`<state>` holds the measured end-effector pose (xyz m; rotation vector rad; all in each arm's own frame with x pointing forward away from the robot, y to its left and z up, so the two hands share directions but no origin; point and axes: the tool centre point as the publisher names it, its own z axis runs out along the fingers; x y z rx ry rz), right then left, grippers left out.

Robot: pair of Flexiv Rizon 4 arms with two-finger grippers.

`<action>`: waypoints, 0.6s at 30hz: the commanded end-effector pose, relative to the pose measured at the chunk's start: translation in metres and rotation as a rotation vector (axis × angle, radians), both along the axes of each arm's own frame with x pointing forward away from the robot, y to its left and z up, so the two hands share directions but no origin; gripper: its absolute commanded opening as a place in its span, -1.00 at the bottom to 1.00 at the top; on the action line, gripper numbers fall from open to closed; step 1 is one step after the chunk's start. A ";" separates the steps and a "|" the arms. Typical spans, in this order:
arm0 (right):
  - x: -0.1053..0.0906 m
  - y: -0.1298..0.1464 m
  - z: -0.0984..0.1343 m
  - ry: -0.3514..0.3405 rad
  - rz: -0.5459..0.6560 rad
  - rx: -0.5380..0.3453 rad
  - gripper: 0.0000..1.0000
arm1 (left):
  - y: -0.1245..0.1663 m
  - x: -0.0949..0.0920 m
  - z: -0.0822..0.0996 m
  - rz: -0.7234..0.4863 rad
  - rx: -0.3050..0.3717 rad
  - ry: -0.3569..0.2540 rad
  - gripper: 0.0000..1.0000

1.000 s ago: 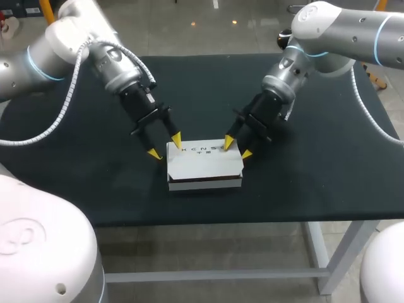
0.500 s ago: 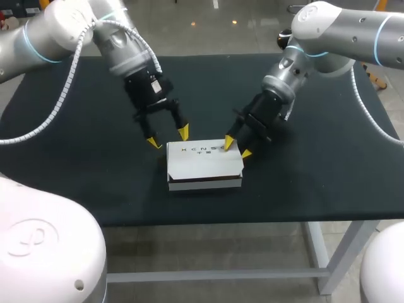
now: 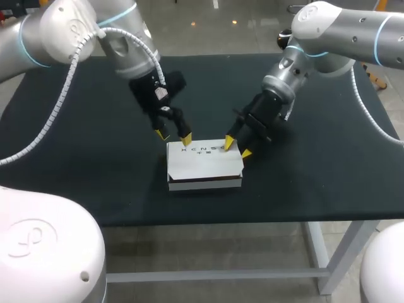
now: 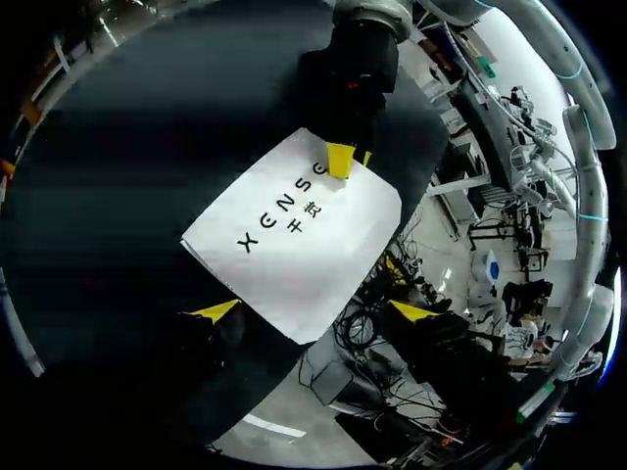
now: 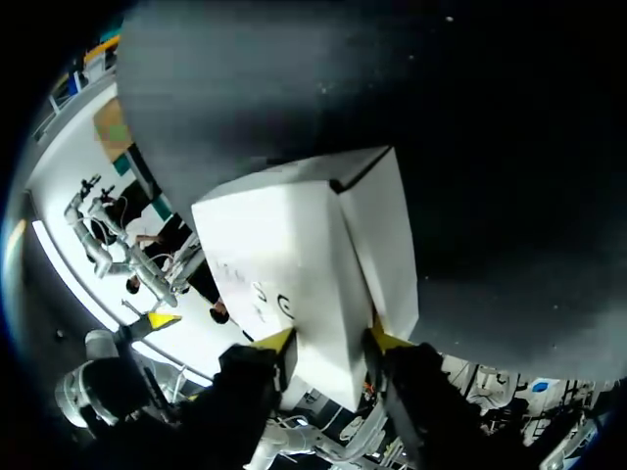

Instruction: Assemble the packaging by folding the flat box into shape, placing the metal phone stand inside, and closing the box properly

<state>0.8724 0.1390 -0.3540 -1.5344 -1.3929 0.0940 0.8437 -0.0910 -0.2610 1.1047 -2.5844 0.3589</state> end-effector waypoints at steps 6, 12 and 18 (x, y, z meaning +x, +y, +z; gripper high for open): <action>0.000 0.001 0.000 -0.001 0.000 -0.002 -0.02 | 0.001 -0.006 0.003 0.036 0.035 -0.100 1.00; 0.000 0.001 0.000 -0.001 0.000 -0.002 -0.03 | 0.000 -0.010 -0.008 -0.043 0.080 -0.241 1.00; 0.000 0.001 0.000 -0.001 0.000 -0.002 -0.04 | -0.011 -0.018 -0.022 -0.194 0.181 -0.444 1.00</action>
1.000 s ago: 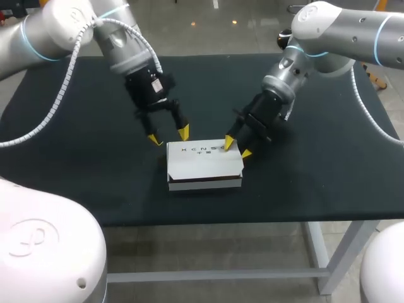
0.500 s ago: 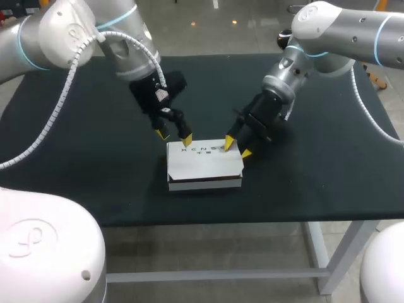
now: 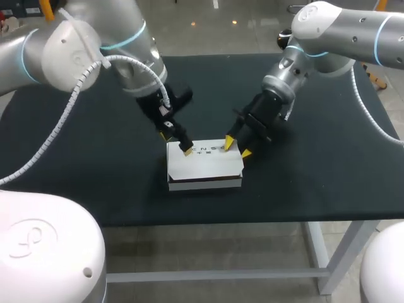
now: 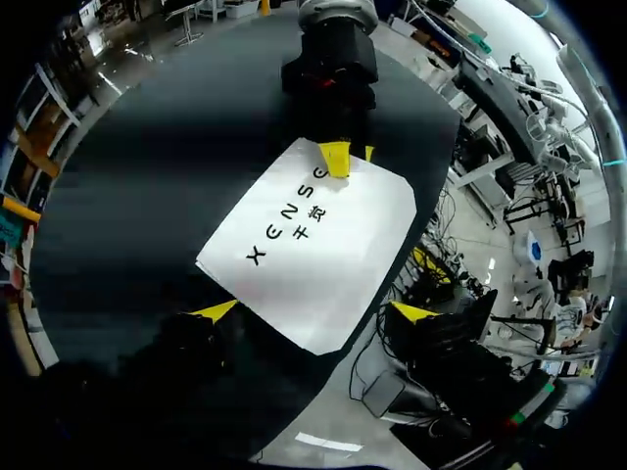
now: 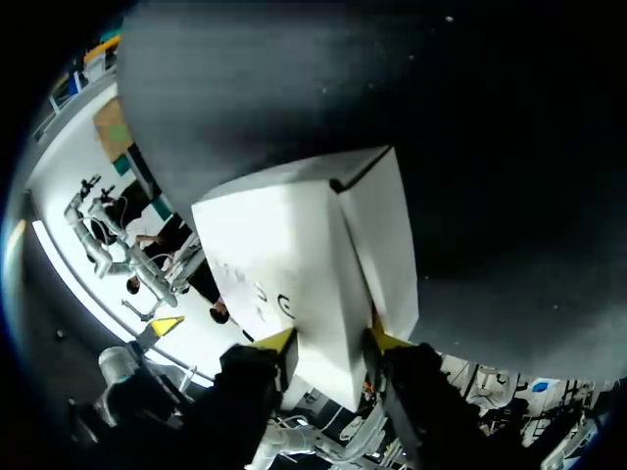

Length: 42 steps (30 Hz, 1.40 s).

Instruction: Assemble the packaging by folding the flat box into shape, placing the metal phone stand inside, and closing the box properly

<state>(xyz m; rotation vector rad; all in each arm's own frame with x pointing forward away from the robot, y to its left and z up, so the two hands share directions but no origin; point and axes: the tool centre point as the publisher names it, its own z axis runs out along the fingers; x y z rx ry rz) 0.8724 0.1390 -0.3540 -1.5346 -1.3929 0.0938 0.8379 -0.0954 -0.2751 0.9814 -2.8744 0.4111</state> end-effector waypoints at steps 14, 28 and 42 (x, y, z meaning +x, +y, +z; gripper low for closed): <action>0.000 0.001 -0.001 -0.001 0.000 -0.001 -0.04 | -0.008 -0.009 -0.016 -0.264 0.176 -0.243 1.00; 0.000 0.001 -0.001 -0.001 0.000 -0.001 -0.05 | -0.011 0.003 -0.035 -0.498 0.157 -0.192 0.96; 0.000 0.001 -0.001 -0.001 0.000 -0.001 -0.07 | -0.017 0.002 -0.051 -0.429 0.192 -0.150 0.76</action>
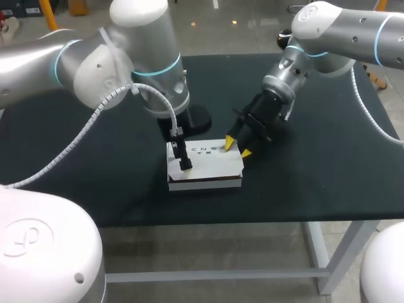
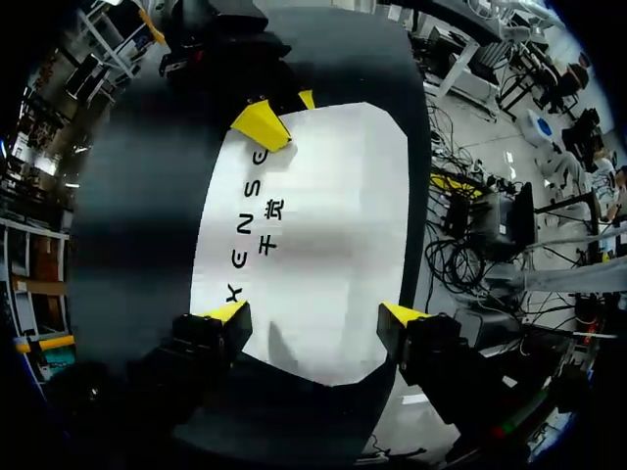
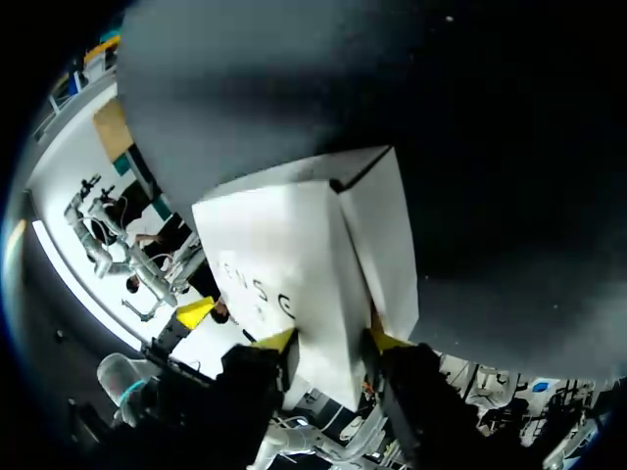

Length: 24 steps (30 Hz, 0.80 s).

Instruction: Assemble the packaging by folding the flat box into shape, placing the metal phone stand inside, and closing the box properly

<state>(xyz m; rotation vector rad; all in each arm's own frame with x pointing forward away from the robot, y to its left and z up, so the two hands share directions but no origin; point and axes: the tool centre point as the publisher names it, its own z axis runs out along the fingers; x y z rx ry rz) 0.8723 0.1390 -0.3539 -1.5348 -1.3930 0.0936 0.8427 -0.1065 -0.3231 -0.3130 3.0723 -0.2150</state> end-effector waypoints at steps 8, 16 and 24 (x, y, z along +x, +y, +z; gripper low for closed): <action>0.000 0.001 -0.001 0.000 0.000 -0.001 -0.09 | -0.007 -0.004 -0.011 0.009 0.050 -0.060 0.67; 0.000 0.001 -0.001 0.000 0.000 -0.001 -0.09 | -0.007 -0.001 -0.016 -0.001 0.063 -0.104 0.62; 0.000 0.001 -0.001 0.000 0.000 -0.001 -0.10 | -0.009 0.001 -0.021 -0.016 0.082 -0.151 0.70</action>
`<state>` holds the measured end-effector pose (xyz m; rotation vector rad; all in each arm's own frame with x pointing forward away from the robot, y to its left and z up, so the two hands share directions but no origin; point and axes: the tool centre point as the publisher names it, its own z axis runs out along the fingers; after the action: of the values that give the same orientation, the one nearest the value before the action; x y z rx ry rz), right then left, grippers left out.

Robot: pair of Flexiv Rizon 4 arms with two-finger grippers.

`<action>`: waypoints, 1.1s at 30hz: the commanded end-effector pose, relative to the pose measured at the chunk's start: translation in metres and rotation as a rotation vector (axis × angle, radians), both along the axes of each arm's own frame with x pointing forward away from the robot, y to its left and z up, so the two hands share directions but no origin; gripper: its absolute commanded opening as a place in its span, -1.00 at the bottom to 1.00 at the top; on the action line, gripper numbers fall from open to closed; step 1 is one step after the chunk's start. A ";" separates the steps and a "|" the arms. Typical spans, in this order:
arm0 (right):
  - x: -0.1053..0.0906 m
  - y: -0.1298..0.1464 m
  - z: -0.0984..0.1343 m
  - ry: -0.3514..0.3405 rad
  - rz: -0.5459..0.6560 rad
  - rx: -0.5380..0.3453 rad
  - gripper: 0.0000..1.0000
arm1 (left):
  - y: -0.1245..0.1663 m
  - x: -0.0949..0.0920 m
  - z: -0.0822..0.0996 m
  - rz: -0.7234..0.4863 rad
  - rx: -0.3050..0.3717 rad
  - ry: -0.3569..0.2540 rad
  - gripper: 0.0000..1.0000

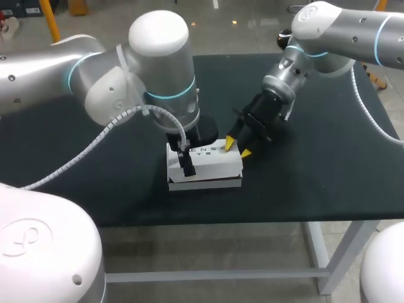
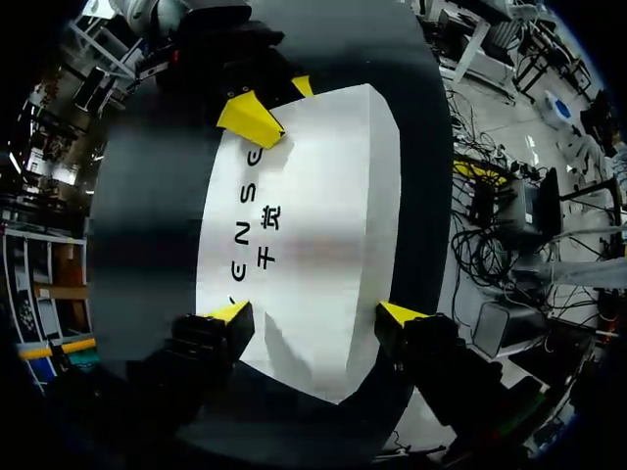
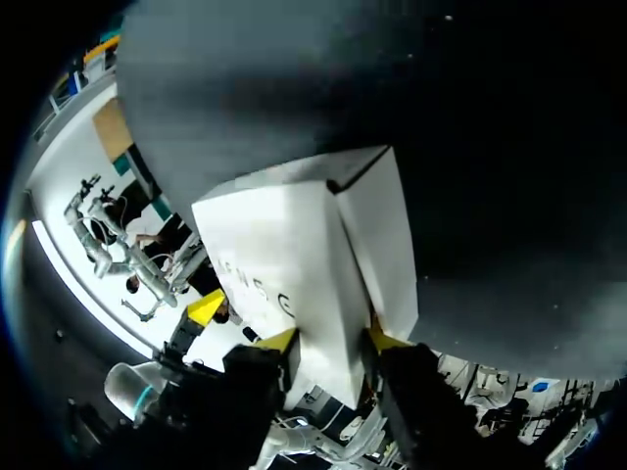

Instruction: Assemble the packaging by folding the flat box into shape, placing the metal phone stand inside, and closing the box properly

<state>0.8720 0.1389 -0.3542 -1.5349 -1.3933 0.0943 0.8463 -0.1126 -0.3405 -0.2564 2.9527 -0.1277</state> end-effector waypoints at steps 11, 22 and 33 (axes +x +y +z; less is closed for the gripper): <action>0.000 0.001 0.000 0.000 0.000 -0.001 -0.11 | -0.009 0.006 -0.005 0.009 0.031 -0.089 0.46; 0.000 0.001 0.000 0.000 0.000 -0.001 -0.10 | -0.009 0.008 -0.009 -0.011 0.008 -0.196 0.01; 0.000 0.001 0.000 0.000 0.000 -0.001 -0.10 | -0.009 0.005 -0.015 -0.038 0.028 -0.265 -0.13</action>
<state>0.8716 0.1390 -0.3541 -1.5352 -1.3935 0.0942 0.8563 -0.1207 -0.3506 -0.1612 2.7222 -0.1232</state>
